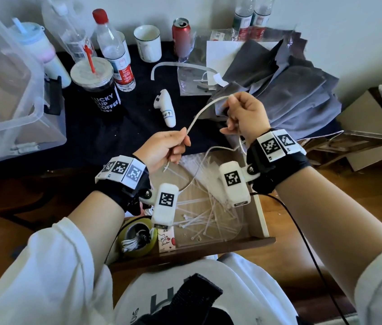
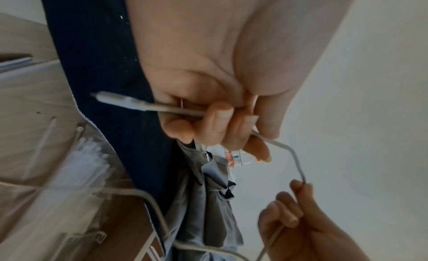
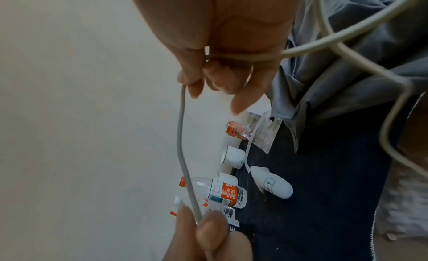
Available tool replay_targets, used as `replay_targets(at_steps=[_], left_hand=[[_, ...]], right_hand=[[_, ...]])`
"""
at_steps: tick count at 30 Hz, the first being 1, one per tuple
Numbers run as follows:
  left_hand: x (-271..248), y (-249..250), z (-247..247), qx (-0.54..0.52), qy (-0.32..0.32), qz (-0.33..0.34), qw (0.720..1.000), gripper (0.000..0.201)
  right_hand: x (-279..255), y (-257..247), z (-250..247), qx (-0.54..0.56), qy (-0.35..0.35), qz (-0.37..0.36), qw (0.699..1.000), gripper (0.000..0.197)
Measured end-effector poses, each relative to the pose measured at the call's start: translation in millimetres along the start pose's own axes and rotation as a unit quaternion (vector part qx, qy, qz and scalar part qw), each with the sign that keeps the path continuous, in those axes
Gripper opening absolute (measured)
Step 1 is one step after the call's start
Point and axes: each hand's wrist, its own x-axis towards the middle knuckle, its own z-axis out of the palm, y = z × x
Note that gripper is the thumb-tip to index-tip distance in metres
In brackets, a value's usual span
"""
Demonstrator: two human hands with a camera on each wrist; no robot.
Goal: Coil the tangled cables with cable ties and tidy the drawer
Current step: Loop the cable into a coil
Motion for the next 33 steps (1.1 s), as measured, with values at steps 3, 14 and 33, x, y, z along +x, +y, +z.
replay_targets(at_steps=[3, 14, 33], left_hand=[[1, -4, 1, 0.028, -0.015, -0.007, 0.999, 0.036], [2, 22, 3, -0.313, -0.081, 0.108, 0.940, 0.028], [10, 14, 3, -0.213, 0.020, 0.075, 0.974, 0.054]], right_hand=[[3, 0, -2, 0.022, 0.039, -0.007, 0.999, 0.028], [-5, 32, 3, -0.197, -0.043, 0.091, 0.975, 0.032], [-39, -21, 31, -0.369, -0.304, -0.032, 0.878, 0.021]])
